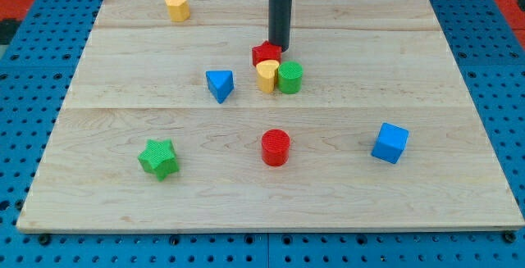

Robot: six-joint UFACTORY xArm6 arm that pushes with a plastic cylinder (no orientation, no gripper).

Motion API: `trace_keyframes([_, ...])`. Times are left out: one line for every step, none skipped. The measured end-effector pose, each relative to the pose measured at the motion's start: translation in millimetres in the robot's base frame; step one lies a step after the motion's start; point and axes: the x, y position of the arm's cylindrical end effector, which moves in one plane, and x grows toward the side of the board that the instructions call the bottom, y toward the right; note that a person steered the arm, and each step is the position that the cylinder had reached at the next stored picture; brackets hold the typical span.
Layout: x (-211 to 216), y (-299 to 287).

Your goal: Move the cube to the bottom left of the heart

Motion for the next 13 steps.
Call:
trace_keyframes([-1.9,44.6])
trace_keyframes([18.5,148.4])
trace_keyframes([135.3,167.4])
trace_keyframes([164.7,147.6])
trace_keyframes([164.6,186.6])
trace_keyframes([217.0,195.5])
trace_keyframes([197.4,118.0])
trace_keyframes([154.3,37.2])
trace_keyframes([193.5,43.1])
trace_keyframes([201.3,-4.6])
trace_keyframes([169.9,-28.1])
trace_keyframes([205.5,-18.1])
trace_keyframes([217.1,1.3])
